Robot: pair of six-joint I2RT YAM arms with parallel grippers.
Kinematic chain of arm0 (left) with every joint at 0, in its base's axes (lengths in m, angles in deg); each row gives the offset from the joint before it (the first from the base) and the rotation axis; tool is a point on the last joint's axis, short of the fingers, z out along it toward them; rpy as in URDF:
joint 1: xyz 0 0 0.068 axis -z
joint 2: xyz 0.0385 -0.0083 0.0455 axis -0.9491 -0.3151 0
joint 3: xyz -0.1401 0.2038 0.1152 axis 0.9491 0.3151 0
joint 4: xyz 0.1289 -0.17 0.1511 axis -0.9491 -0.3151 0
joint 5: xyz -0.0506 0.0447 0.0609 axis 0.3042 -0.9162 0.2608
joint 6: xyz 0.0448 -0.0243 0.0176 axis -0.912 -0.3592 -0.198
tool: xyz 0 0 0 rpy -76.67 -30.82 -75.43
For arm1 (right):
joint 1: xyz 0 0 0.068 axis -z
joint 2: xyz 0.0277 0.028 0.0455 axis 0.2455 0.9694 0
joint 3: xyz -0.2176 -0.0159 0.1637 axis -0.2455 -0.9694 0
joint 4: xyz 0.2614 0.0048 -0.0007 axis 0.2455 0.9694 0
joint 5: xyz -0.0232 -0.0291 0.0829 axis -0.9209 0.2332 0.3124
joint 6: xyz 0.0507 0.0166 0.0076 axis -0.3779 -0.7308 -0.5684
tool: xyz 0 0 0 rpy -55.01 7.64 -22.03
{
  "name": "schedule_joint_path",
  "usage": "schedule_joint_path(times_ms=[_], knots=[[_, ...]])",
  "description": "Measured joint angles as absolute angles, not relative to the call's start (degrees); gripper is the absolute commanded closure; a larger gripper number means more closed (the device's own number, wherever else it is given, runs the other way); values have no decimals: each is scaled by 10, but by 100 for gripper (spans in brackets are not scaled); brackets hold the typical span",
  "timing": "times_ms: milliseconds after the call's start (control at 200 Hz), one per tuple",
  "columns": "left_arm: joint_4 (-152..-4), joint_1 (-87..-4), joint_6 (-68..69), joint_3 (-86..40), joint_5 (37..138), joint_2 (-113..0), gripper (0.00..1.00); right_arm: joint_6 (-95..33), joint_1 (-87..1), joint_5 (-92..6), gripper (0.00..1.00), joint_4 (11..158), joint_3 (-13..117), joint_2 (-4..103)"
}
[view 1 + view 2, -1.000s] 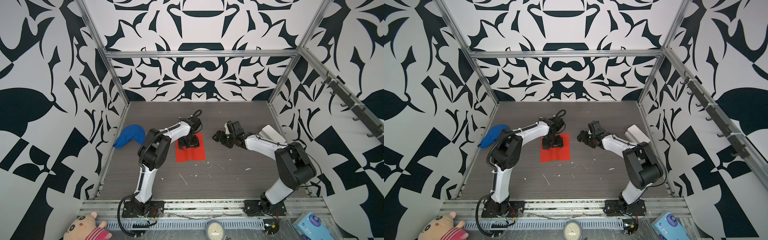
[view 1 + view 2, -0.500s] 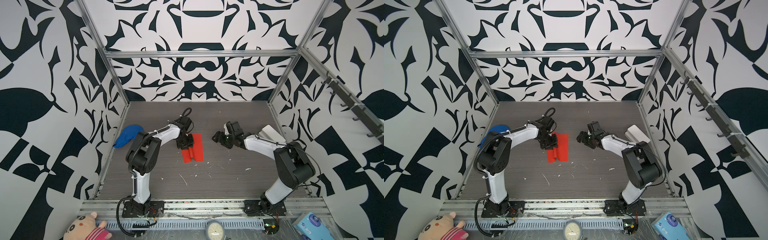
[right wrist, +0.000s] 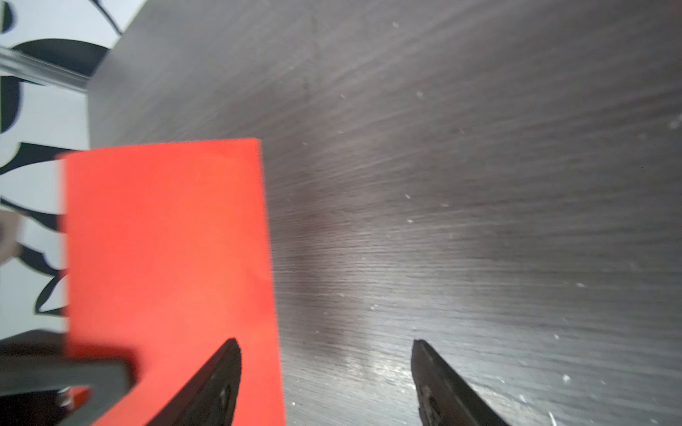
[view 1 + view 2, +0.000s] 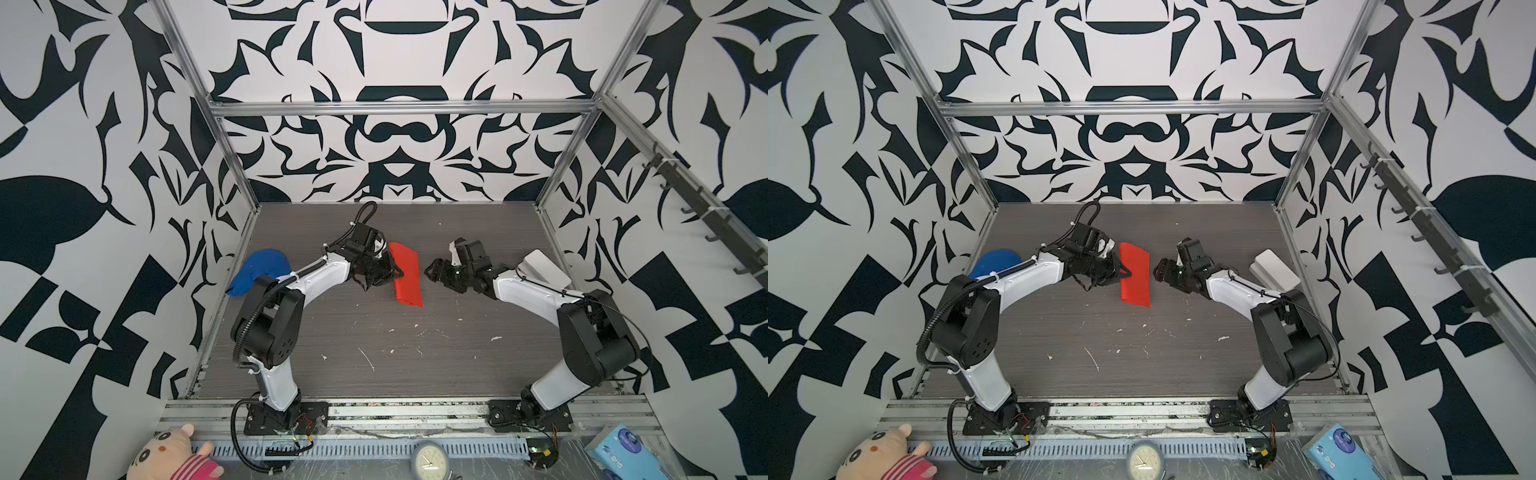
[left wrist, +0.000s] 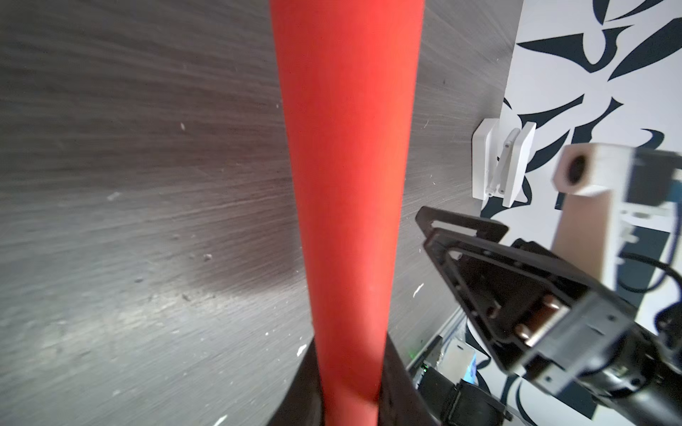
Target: Fold a paper plane with a square sheet of paper (pick it up from the middle)
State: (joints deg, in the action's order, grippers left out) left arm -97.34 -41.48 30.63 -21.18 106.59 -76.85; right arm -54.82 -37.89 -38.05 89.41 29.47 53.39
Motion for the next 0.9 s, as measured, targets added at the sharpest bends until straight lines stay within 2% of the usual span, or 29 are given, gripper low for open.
schedule_joint_path(times_ms=[95,180,355,420,500,745,895], knots=[[-961,-416,310,-205,1071,-789,76,-520,-377,-346,27,902,313,547],[-952,-418,311,-195,1072,-810,75,-501,-375,-312,34,907,338,571],[-951,-420,311,-172,1072,-827,71,-479,-379,-263,54,918,371,628],[-950,-421,310,-171,1071,-827,70,-474,-381,-250,64,923,383,652],[-947,-421,310,-171,1071,-828,68,-475,-387,-236,71,929,397,680],[-948,-424,304,-171,1066,-835,62,-476,-395,-214,75,932,419,742],[-953,-426,296,-171,1061,-835,49,-476,-396,-204,76,931,424,754]])
